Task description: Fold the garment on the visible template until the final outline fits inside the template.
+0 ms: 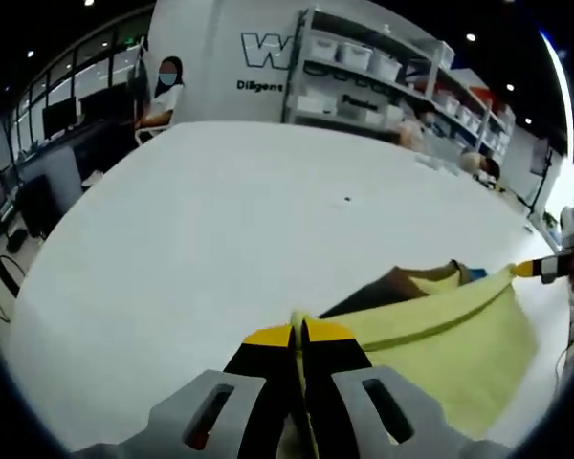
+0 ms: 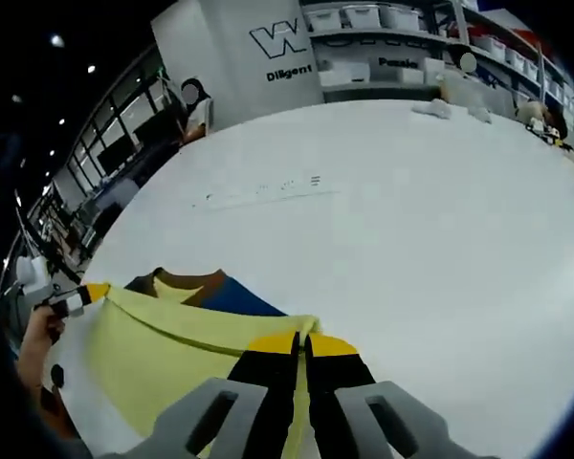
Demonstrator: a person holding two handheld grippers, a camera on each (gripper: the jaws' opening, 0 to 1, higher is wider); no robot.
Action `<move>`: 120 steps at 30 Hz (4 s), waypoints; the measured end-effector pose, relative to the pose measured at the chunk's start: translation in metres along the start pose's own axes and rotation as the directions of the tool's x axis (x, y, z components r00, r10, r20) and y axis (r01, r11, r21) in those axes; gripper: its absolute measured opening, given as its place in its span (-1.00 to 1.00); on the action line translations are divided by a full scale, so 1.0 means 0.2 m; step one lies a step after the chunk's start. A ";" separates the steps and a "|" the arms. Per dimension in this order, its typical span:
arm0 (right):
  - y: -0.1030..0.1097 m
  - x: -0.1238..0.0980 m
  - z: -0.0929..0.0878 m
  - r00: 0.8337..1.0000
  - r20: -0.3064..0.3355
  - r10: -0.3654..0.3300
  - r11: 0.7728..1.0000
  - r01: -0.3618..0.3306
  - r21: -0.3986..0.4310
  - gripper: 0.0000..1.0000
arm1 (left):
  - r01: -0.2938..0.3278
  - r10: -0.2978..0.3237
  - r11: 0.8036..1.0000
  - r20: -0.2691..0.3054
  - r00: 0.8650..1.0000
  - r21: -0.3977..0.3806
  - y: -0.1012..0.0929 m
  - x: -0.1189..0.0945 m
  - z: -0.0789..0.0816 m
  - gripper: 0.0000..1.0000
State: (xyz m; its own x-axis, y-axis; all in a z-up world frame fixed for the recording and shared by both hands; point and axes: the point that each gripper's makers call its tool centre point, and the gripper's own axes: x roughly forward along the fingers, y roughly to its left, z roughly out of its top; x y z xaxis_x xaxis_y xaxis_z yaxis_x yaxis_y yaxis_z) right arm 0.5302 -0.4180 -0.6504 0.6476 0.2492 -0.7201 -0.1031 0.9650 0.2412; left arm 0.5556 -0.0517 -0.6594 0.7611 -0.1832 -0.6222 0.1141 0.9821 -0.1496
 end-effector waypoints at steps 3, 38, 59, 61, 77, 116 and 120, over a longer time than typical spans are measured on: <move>-0.01 0.03 -0.01 1.000 0.009 0.010 1.000 -0.009 -0.013 -1.00 | -0.022 0.022 1.000 -0.007 1.000 0.022 0.00 0.01 -0.03 -0.89; 0.07 -0.01 0.01 0.982 0.062 0.177 0.798 -0.106 -0.593 -0.20 | 0.190 -0.256 0.769 0.023 0.966 0.610 -0.09 -0.08 0.00 -0.21; 0.01 0.08 0.06 0.982 0.044 0.183 0.707 -0.100 -0.700 -0.98 | 0.199 -0.280 0.721 0.016 0.960 0.663 -0.12 0.03 0.03 -0.87; -0.01 0.10 0.07 0.984 0.056 0.169 0.758 -0.094 -0.645 -1.00 | 0.178 -0.251 0.792 0.046 0.967 0.584 -0.10 0.04 0.04 -0.88; -0.08 0.22 0.07 0.993 0.099 0.064 0.959 -0.034 -0.283 -1.00 | 0.105 -0.112 0.992 0.106 0.988 0.067 0.02 0.12 0.06 -0.81; 0.17 -0.10 -0.02 0.973 0.111 0.201 0.974 -0.186 -0.128 0.27 | 0.181 -0.191 0.971 0.056 0.980 0.154 -0.12 -0.22 0.03 0.22; 0.19 -0.15 -0.06 0.973 0.093 0.213 0.970 -0.199 -0.142 0.35 | 0.191 -0.201 0.967 0.046 0.978 0.167 -0.13 -0.28 0.00 0.33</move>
State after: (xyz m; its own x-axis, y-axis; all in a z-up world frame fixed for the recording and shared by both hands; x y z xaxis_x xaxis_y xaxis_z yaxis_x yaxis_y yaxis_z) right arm 0.4973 -0.3883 -0.6274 0.6783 0.4402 -0.5884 -0.3356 0.8979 0.2849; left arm 0.5102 -0.0669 -0.6216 0.7513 -0.3750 -0.5430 0.3622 0.9222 -0.1357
